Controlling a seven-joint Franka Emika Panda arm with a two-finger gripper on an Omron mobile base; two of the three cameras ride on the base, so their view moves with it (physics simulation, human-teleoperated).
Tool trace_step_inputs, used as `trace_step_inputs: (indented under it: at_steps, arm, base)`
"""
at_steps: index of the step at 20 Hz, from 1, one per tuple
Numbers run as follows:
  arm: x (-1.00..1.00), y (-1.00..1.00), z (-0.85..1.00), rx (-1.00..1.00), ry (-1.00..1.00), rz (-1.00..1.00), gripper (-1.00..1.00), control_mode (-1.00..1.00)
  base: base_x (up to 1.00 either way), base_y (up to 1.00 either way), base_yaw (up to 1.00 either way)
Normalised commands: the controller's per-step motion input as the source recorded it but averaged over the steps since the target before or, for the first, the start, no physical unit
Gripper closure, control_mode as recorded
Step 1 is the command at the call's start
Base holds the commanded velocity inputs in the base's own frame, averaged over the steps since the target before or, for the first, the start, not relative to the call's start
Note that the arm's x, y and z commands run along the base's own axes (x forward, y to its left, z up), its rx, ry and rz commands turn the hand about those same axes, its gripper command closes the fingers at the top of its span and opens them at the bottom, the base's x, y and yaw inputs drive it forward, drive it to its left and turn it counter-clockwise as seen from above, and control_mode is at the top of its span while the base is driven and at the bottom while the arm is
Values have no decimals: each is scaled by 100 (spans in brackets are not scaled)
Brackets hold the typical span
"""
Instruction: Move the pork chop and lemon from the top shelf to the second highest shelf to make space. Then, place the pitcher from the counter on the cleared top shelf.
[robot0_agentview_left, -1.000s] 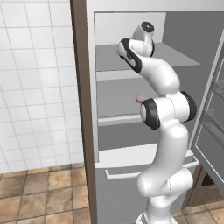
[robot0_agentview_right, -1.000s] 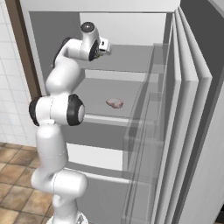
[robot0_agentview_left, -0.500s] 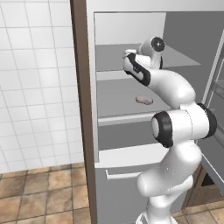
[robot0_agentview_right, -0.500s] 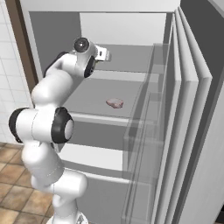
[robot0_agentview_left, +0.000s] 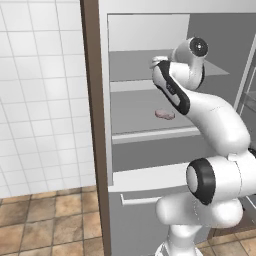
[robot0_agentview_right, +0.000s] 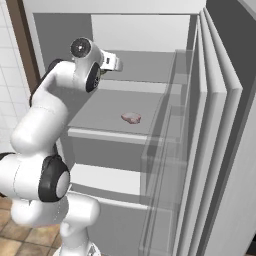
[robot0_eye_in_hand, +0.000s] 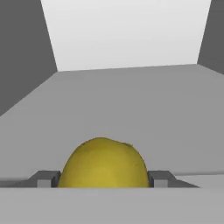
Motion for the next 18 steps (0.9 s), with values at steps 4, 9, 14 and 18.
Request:
trace_step_inputs:
  at_steps: [4, 9, 14, 18]
  arm:
    - [-87, -19, -53, -6, 1, 0, 100, -100]
    - [-62, -24, -93, -6, 8, 0, 100, -100]
    - [-23, -11, -98, -2, 8, 0, 100, -100]
    - [2, 5, -56, 0, 5, 8, 100, -100]
  base:
    - [0, 0, 0]
    - [0, 0, 0]
    - [0, 0, 0]
    - [0, 0, 0]
